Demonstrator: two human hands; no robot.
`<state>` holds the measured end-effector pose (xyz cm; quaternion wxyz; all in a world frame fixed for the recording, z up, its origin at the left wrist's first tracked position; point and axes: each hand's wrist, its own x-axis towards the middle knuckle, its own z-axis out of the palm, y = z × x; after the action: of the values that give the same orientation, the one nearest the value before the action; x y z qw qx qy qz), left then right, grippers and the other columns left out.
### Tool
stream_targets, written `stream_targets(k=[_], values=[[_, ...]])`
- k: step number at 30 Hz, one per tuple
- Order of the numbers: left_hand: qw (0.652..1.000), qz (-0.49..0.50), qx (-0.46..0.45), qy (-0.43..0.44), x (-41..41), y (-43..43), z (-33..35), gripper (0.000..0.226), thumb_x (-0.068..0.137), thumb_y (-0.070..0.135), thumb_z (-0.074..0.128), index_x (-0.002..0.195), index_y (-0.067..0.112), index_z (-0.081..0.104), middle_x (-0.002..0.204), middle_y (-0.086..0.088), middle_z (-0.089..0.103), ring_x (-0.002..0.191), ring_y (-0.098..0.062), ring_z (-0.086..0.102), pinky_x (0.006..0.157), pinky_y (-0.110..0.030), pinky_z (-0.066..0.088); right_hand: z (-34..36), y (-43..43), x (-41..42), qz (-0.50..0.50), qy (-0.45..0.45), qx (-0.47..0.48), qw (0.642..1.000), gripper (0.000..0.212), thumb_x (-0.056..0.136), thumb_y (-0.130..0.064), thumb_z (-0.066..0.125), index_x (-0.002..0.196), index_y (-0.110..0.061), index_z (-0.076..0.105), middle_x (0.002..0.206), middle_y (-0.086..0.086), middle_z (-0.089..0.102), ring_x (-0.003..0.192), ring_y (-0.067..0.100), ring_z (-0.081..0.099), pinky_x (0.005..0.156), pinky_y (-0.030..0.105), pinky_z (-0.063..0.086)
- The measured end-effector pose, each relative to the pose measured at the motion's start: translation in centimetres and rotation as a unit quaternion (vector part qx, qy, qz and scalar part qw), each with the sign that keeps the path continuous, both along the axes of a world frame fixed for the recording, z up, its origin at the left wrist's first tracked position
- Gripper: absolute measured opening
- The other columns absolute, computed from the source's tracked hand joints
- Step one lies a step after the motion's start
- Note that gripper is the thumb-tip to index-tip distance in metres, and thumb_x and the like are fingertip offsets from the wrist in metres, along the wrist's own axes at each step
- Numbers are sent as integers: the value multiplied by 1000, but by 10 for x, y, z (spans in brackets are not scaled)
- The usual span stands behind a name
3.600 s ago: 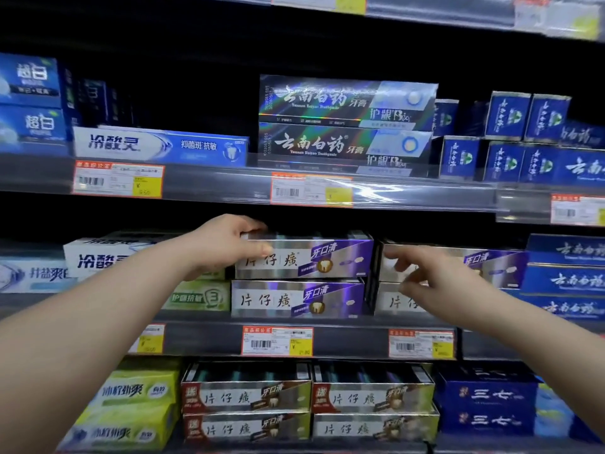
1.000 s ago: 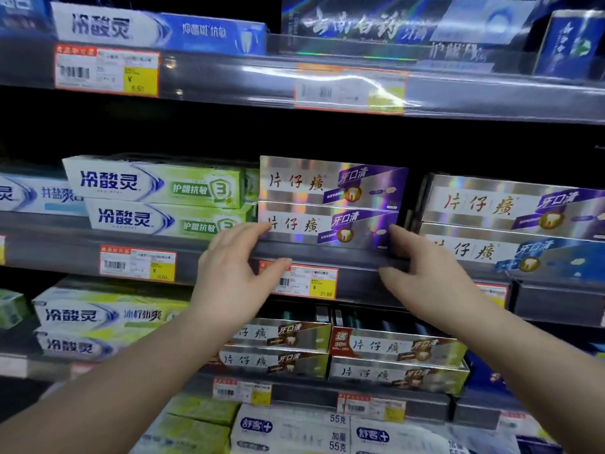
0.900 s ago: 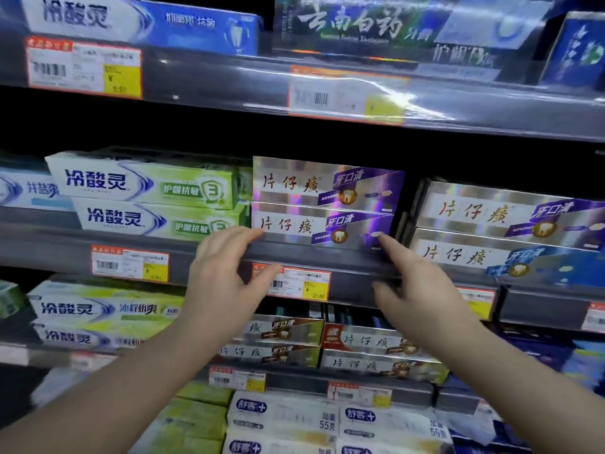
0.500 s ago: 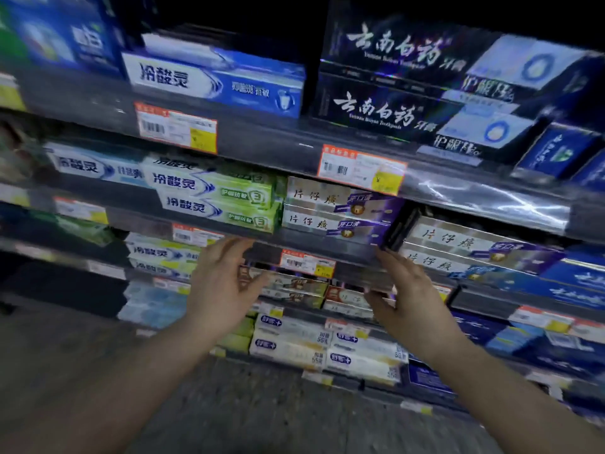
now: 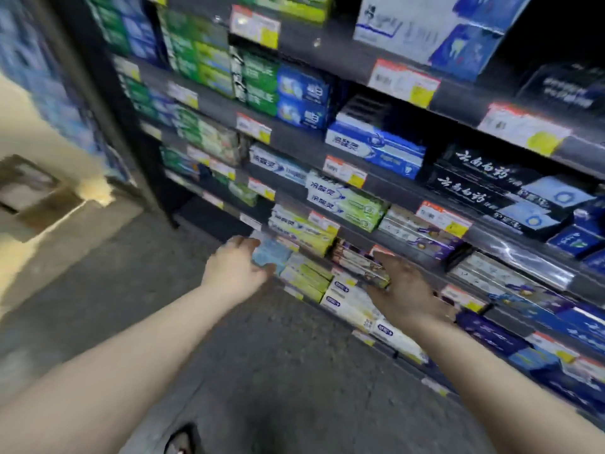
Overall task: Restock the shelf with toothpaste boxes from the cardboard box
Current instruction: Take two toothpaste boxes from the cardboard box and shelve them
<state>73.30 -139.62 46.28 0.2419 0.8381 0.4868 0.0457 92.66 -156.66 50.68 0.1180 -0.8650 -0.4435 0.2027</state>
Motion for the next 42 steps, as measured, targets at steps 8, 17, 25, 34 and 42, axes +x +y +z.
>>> stream_targets(k=[8, 17, 25, 34, 42], values=[[996, 75, 13, 43, -183, 71, 27, 62, 81, 56, 52, 130, 20, 43, 135, -7, 45, 122, -29, 46, 99, -43, 43, 27, 99, -143, 77, 10, -15, 997, 62, 87, -35, 54, 141, -23, 26, 145, 5, 40, 131, 25, 38, 104, 42, 38], [982, 164, -10, 91, -401, 167, 52, 62, 81, 56, 52, 130, 19, 44, 136, -7, 47, 122, -26, 46, 99, -40, 43, 37, 247, -326, 147, 72, 7, 986, 63, 88, -36, 55, 142, -25, 25, 148, -1, 34, 134, 21, 35, 107, 40, 36], [970, 234, -35, 55, -495, 241, 52, 57, 84, 52, 52, 129, 18, 46, 133, -5, 50, 120, -24, 49, 96, -37, 45, 38, 375, -410, 222, 75, 0, 972, 64, 87, -39, 56, 142, -26, 26, 149, -3, 33, 135, 20, 35, 108, 39, 35], [939, 331, -61, 67, -568, 381, 39, 67, 82, 50, 54, 139, 23, 30, 137, -9, 47, 120, -26, 50, 98, -38, 43, 22, 573, -461, 301, 92, 20, 949, 56, 85, -34, 59, 137, -28, 38, 142, -1, 44, 130, 18, 40, 106, 37, 37], [911, 403, -50, 68, -584, 503, 39, 54, 84, 49, 54, 130, 23, 45, 133, -3, 53, 119, -23, 52, 94, -34, 43, 14, 732, -487, 366, 115, -23, 923, 57, 84, -35, 59, 136, -29, 38, 141, -3, 45, 131, 18, 39, 107, 37, 36]])
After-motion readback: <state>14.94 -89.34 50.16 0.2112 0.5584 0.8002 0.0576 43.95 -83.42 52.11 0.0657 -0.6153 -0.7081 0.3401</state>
